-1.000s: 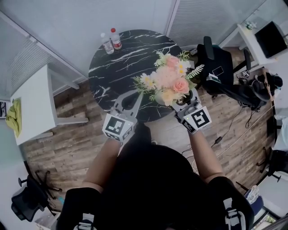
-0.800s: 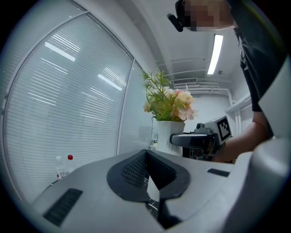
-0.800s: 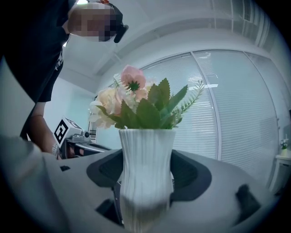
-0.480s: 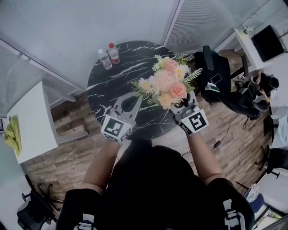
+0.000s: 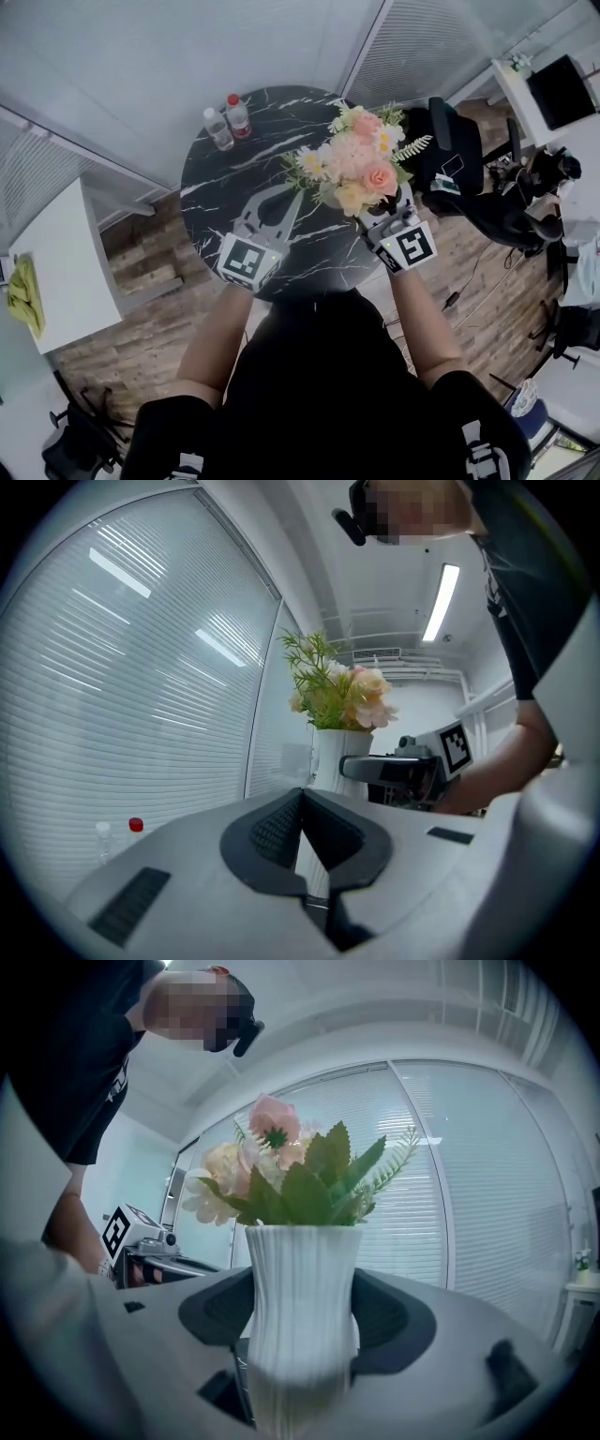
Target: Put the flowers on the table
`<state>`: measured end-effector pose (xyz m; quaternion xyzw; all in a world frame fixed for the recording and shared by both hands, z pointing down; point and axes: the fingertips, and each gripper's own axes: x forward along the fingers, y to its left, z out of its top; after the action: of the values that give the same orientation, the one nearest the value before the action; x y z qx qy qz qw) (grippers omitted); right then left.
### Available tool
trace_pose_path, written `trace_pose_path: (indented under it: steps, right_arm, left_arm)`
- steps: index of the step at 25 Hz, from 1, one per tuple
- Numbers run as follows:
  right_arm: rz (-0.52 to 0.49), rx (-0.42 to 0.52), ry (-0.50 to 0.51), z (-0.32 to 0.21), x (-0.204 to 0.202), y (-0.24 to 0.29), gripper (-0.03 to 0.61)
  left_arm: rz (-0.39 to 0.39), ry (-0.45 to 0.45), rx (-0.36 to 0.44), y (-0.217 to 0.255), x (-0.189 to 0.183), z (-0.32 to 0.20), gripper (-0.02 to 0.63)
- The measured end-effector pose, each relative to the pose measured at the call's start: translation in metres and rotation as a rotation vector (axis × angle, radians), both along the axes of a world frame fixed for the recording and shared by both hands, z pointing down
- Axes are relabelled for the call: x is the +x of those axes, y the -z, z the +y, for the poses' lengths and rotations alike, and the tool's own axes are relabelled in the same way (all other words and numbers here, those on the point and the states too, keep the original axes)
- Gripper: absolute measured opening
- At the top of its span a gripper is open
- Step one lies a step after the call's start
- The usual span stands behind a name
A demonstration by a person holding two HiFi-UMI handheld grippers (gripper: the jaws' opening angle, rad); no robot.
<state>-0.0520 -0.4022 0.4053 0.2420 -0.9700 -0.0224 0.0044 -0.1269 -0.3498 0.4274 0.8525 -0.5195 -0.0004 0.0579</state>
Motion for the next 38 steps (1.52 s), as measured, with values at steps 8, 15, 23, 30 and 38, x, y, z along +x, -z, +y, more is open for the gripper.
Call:
trace_pose_path:
  steps: [8,15,23,30,38]
  right_arm:
    - [-0.003,-0.034,-0.017,-0.045,-0.018,-0.047,0.325]
    - [0.002,-0.044,-0.023,-0.091,-0.033,-0.101,0.325]
    - [0.007,-0.068,-0.059,-0.139,-0.041,-0.165,0.325]
    - [0.05,-0.046,-0.041,-0.157,-0.046,-0.202,0.325]
    - [-0.003,-0.068,-0.077,-0.165,-0.044,-0.215,0.325]
  left_arm:
    - [-0.024,0.051,-0.047,-0.037,-0.019,-0.036,0.012]
    - [0.001,0.082,-0.004,-0.072,-0.029,-0.071,0.012]
    - [-0.018,0.129,-0.034,-0.128,-0.036,-0.114,0.011]
    - [0.012,0.147,-0.07,-0.166,-0.033,-0.138,0.011]
    - [0.015,0.156,-0.092,-0.184,-0.027,-0.151,0.011]
